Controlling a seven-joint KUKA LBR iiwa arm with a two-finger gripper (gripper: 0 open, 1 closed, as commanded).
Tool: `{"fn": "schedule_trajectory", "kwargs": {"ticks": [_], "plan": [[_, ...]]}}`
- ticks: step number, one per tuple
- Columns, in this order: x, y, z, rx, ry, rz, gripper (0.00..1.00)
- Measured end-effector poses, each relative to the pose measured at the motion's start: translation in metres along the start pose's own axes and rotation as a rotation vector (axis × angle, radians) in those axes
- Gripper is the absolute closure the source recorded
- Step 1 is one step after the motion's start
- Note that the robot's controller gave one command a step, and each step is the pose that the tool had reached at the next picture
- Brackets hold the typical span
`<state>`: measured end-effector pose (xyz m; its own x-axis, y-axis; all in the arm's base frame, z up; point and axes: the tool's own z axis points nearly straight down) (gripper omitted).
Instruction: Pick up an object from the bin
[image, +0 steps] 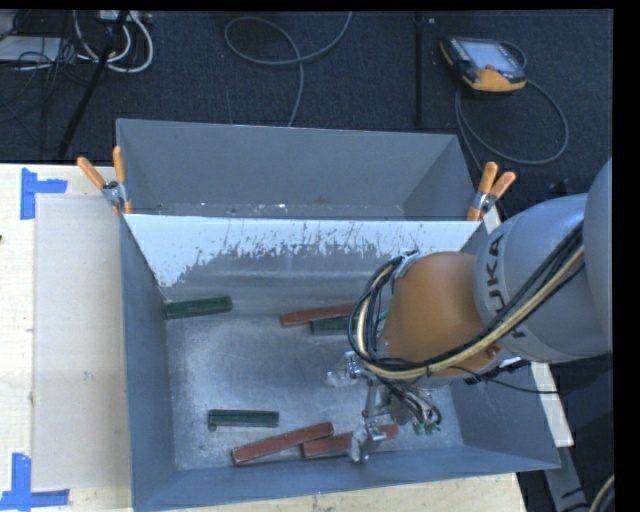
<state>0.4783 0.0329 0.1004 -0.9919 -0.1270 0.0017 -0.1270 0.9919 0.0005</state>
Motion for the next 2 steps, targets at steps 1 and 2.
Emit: {"fn": "schedule_trajectory", "kwargs": {"ticks": [1,2], "plan": [[-0.004,0.007,0.020,0.001,-0.014,-0.135,0.00],[-0.015,0.032,0.026,0.009,-0.010,-0.562,1.00]]}}
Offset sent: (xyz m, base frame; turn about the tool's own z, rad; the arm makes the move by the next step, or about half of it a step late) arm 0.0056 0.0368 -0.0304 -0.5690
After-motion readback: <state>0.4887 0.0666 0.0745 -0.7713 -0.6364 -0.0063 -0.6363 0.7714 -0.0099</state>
